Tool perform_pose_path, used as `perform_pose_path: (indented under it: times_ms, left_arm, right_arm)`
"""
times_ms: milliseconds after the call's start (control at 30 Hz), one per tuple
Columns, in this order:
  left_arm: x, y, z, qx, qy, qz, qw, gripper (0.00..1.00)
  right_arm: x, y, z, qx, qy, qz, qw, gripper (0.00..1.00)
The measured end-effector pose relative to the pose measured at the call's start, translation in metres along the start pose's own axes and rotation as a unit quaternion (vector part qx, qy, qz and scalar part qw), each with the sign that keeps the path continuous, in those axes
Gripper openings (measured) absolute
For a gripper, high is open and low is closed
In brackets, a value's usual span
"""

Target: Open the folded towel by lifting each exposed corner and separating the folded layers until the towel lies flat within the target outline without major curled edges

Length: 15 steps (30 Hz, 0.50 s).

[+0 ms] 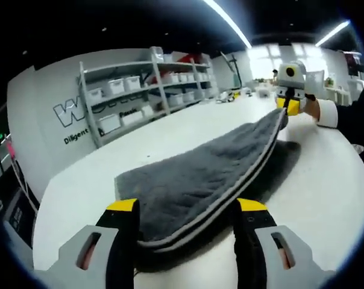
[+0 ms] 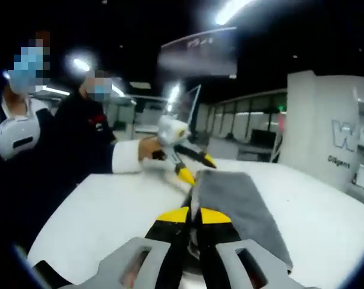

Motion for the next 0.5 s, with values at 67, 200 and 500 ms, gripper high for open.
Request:
perform_pose_path:
  times_ms: [67,200,500]
  left_arm:
    - [0.006,0.004,-0.002,0.014,-0.015,-0.003,0.9998,0.62]
    - [0.023,0.011,-0.007,0.032,-0.04,-0.018,0.9985,0.62]
    - [0.053,0.02,-0.02,0.053,-0.058,-0.048,0.9957,0.54]
  right_arm:
    - [0.0,0.001,-0.001,-0.001,-0.005,0.004,1.0,0.0]
    - [0.0,0.001,-0.001,0.0,-0.009,0.011,0.9999,0.0]
    - [0.004,0.005,0.005,0.017,-0.034,0.008,0.9992,0.0]
Point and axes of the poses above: the point that each gripper's makers call its tool centre point, and the gripper's own axes: z roughly backward along the fingers, x roughly to its right, y roughly out of its top, the point moved 9 cm from there along z, roughly backward along the fingers, and after that the axes turned 15 degrees about y, right-handed, at the moved point
